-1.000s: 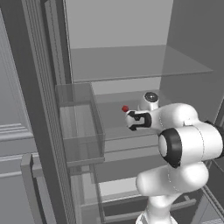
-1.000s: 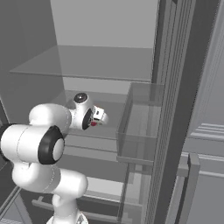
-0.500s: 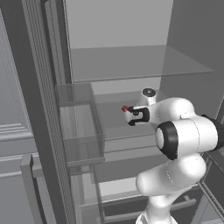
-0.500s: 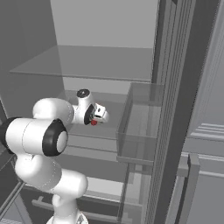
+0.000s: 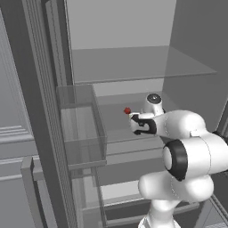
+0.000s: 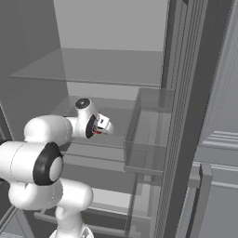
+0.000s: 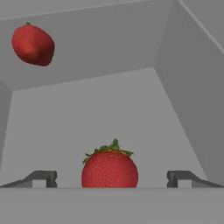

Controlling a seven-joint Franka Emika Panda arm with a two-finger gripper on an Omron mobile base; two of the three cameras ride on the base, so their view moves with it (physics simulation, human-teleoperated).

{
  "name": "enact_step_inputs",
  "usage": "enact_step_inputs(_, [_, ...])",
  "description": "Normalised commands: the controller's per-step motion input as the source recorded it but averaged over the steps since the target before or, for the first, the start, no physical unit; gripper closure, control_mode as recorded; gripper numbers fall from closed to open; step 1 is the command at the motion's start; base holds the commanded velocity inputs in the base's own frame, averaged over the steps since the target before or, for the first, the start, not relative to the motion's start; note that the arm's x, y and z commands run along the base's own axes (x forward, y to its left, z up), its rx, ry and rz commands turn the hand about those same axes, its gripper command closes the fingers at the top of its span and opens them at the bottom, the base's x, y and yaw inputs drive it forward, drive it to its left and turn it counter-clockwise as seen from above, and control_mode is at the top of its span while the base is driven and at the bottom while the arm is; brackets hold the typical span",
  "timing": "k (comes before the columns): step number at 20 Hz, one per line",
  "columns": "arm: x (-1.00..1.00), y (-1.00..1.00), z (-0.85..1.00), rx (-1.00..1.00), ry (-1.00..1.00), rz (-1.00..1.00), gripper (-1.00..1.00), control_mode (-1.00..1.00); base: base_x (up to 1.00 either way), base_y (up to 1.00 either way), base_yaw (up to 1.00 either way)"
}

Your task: Take the strawberry from the fridge and place it on top of the pancake, located on the dining counter.

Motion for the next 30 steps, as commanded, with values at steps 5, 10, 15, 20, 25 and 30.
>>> enact_step_inputs(5, [0.09,-0.04,-0.1,0.0,0.03,-0.02,-1.0,-1.0,0.0,0.0,0.0])
enact_step_inputs(10, [0.2,0.0,-0.04,0.0,0.0,0.0,-1.0,-1.0,0.0,0.0,0.0])
enact_step_inputs(15, [-0.03,0.0,-0.11,0.0,0.01,0.0,-1.0,-1.0,0.0,0.0,0.0])
enact_step_inputs(20, [-0.14,0.0,-0.18,0.0,0.0,-0.02,-1.0,-1.0,0.0,0.0,0.0])
enact_step_inputs(25, [-0.04,0.0,-0.21,0.0,0.0,-0.01,1.0,-1.0,0.0,0.0,0.0])
enact_step_inputs(30, [0.0,0.0,-0.16,0.0,0.0,0.0,1.0,-1.0,0.0,0.0,0.0])
